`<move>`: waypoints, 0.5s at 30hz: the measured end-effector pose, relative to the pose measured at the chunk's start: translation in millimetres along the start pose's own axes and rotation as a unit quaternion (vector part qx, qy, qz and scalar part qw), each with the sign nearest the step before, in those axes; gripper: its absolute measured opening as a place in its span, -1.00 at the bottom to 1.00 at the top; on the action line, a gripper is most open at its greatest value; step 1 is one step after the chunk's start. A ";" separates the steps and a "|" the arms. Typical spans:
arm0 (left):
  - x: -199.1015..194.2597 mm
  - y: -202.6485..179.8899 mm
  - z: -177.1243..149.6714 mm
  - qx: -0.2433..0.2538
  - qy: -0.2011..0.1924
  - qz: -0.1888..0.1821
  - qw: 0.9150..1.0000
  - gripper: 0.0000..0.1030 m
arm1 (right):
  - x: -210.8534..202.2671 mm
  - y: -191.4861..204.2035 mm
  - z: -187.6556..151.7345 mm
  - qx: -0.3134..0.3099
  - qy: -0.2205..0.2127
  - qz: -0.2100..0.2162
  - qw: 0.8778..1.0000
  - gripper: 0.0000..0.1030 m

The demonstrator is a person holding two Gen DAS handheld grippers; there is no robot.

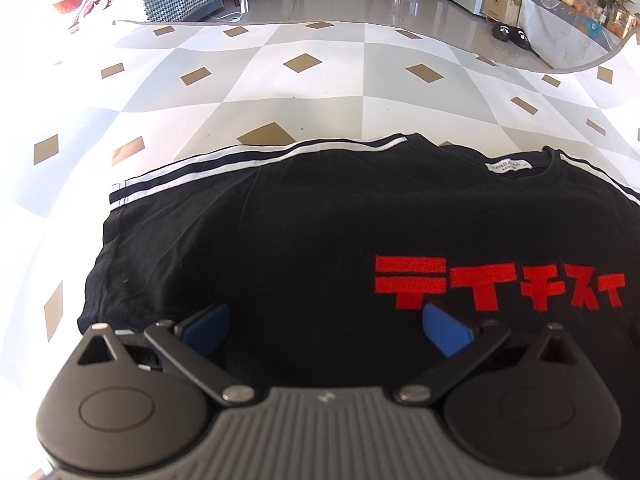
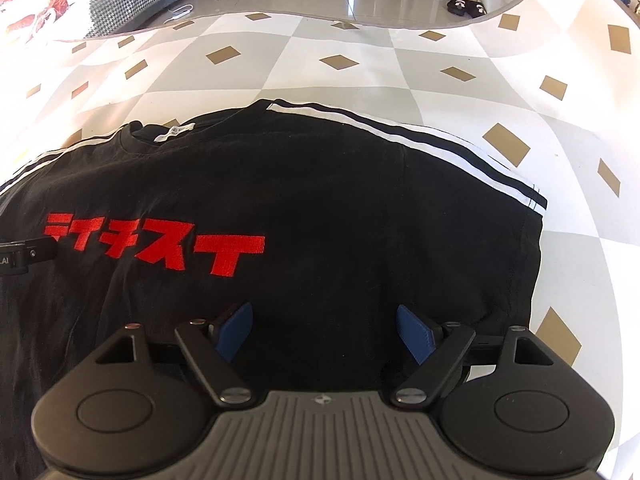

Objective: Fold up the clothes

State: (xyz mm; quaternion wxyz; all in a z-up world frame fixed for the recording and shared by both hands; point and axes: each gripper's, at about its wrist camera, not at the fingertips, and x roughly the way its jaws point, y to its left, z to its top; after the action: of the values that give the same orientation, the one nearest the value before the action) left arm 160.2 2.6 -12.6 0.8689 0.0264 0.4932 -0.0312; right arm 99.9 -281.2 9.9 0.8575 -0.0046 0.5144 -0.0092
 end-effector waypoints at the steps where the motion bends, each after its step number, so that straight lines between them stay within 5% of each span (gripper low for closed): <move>1: -1.3 -2.5 -1.9 0.003 0.001 0.000 1.000 1.00 | -0.6 -2.2 -0.3 0.005 0.002 -0.004 1.000 0.49; 7: -11.1 -16.4 -14.8 0.024 0.016 -0.008 1.000 1.00 | -11.3 -23.5 1.2 0.049 0.003 -0.003 0.999 0.42; 15: -30.6 -34.7 -42.8 0.069 0.025 -0.019 0.997 1.00 | -10.9 -38.9 -9.3 0.016 0.032 -0.040 0.999 0.42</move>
State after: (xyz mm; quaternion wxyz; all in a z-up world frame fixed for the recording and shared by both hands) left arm 105.1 -27.9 -8.8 0.8516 0.0773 0.5122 -0.0807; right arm 86.1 -319.9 15.8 0.8396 -0.0116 0.5407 -0.0519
